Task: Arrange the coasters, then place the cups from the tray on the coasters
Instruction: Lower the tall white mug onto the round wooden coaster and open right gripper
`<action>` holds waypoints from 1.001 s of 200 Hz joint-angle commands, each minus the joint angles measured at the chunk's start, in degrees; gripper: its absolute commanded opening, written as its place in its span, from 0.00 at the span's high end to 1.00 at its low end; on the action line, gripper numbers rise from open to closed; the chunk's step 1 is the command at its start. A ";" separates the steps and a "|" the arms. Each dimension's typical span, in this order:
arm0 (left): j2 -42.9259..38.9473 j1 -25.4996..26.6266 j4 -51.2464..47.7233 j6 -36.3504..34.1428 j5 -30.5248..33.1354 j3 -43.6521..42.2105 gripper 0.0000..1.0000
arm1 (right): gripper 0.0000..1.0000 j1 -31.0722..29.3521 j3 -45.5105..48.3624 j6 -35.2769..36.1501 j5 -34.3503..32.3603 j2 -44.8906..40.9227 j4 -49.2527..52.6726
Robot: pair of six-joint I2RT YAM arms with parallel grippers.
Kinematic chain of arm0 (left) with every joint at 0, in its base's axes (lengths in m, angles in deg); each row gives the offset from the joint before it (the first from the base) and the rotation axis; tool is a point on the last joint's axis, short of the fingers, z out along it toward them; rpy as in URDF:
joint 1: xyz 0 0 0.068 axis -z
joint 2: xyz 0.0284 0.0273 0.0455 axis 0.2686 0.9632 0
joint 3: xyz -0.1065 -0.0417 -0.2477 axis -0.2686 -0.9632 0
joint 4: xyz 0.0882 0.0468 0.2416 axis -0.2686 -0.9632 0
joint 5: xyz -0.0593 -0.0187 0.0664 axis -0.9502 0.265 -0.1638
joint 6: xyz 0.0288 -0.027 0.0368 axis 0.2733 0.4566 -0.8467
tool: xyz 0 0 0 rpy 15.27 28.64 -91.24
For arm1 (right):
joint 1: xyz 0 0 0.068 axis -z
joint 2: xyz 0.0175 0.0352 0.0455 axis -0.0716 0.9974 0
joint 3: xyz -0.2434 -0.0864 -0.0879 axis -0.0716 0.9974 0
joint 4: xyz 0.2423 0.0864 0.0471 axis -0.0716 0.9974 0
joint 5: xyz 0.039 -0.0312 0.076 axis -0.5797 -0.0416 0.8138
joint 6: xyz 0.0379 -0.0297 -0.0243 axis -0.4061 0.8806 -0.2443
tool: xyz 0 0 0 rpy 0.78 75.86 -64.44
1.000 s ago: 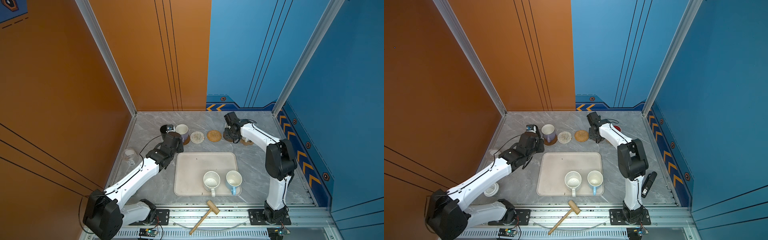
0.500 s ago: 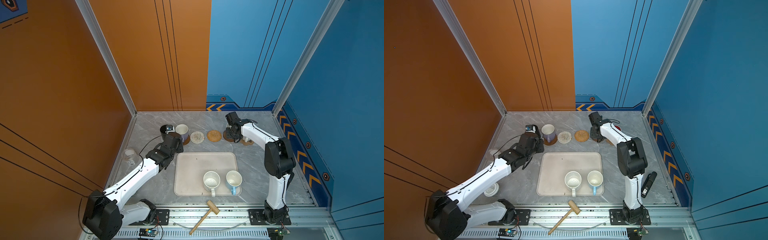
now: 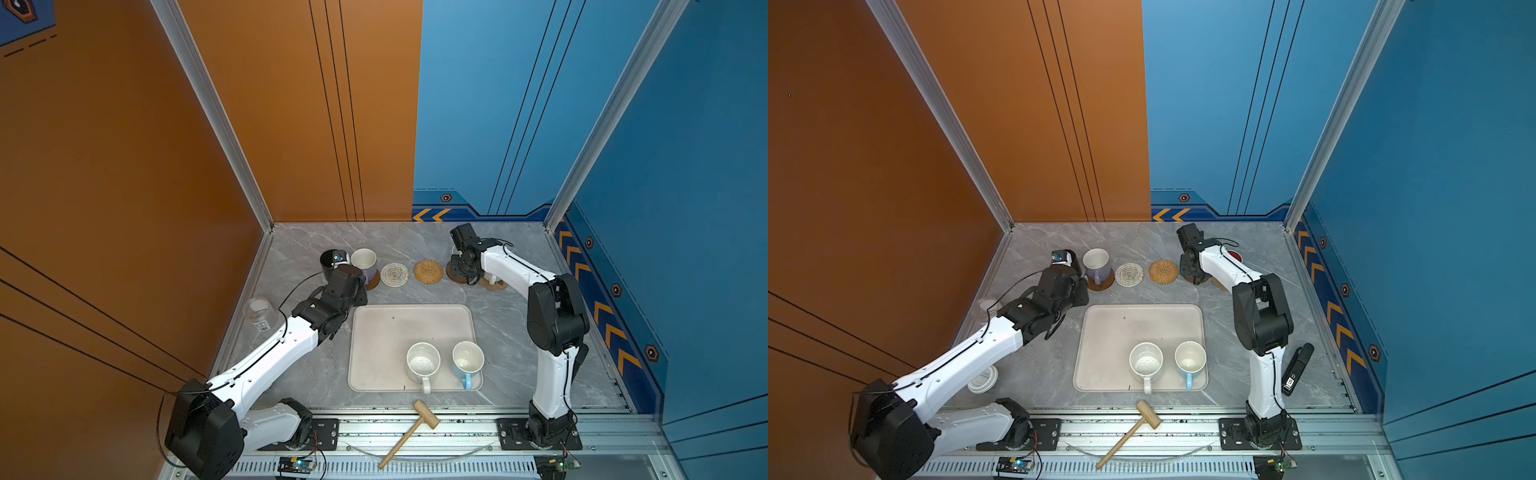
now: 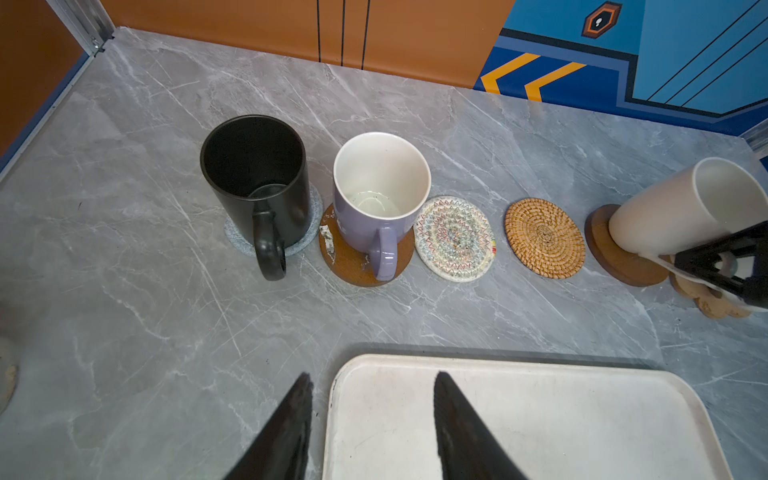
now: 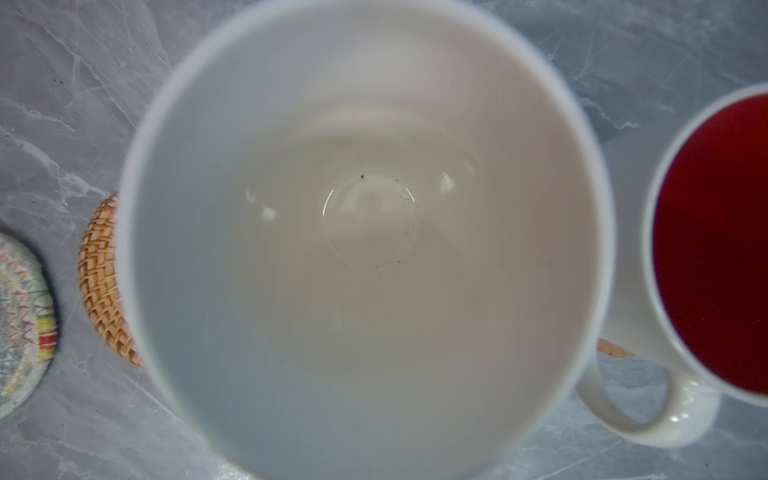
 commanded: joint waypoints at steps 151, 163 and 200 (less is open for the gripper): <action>-1.01 0.67 -1.59 0.23 1.33 0.55 0.51 | 0.47 0.34 1.51 -0.21 0.07 -2.30 -1.72; -1.01 0.68 -1.57 0.27 1.39 0.48 0.51 | 0.41 0.23 2.44 -0.39 0.03 -3.44 -1.97; -1.10 0.70 -1.49 0.23 1.09 0.55 0.51 | 0.29 -0.43 5.95 -1.02 -0.46 -8.38 -2.11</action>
